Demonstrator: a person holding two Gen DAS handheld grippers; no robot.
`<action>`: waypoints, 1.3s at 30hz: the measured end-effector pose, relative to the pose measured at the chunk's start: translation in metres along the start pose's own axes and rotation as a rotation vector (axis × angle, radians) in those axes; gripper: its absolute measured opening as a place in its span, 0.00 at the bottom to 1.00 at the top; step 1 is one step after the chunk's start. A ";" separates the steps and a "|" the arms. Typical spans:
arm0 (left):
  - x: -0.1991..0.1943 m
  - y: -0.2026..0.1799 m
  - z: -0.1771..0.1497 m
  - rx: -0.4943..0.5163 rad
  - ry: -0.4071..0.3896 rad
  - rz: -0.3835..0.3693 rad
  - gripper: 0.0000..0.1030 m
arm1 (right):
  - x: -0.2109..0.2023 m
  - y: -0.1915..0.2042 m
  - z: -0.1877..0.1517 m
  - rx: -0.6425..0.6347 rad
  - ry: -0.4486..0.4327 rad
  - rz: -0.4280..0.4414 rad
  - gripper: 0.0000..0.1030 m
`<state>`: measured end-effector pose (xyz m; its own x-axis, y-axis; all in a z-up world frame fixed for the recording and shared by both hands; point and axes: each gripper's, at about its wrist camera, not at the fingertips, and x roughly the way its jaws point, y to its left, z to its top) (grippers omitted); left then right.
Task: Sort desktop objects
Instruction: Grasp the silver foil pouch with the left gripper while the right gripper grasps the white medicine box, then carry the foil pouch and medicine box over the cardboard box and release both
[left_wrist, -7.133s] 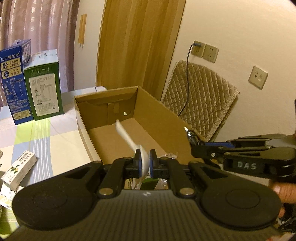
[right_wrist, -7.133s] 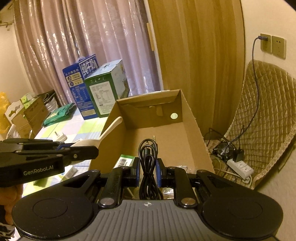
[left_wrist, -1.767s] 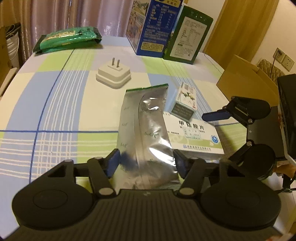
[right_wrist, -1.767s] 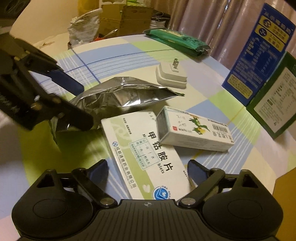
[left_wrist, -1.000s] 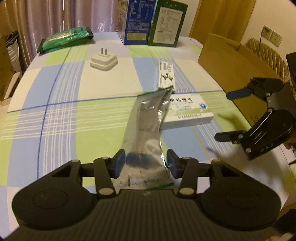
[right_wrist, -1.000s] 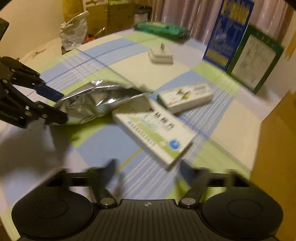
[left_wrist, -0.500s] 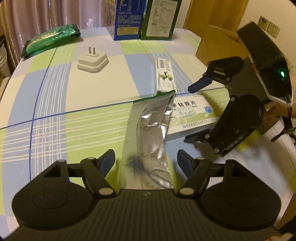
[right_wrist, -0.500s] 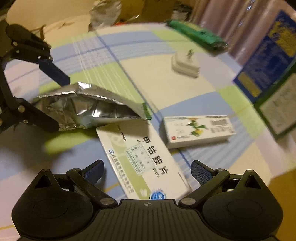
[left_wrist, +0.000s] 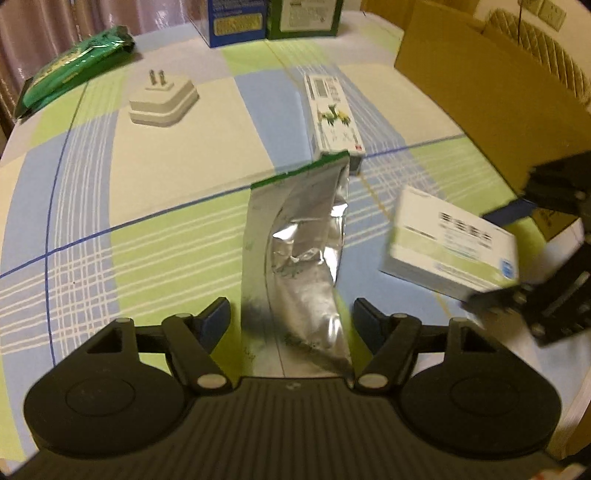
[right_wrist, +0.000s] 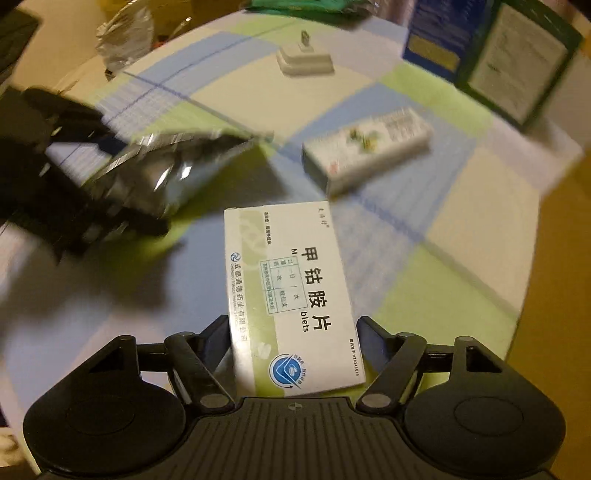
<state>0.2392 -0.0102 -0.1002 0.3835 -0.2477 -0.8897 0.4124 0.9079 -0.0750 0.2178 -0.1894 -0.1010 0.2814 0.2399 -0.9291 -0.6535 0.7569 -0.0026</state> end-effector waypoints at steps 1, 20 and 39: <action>0.002 -0.001 0.001 0.005 0.010 0.003 0.66 | -0.002 -0.001 -0.007 0.007 0.003 0.011 0.69; 0.005 -0.015 0.002 0.134 0.123 0.051 0.31 | 0.019 -0.002 0.000 -0.021 -0.040 0.041 0.74; -0.072 -0.082 0.019 0.174 0.103 0.052 0.31 | -0.103 -0.017 -0.013 0.167 -0.195 -0.031 0.66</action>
<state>0.1937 -0.0729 -0.0219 0.3251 -0.1576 -0.9324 0.5337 0.8445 0.0434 0.1905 -0.2347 -0.0101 0.4400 0.3158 -0.8407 -0.5223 0.8515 0.0465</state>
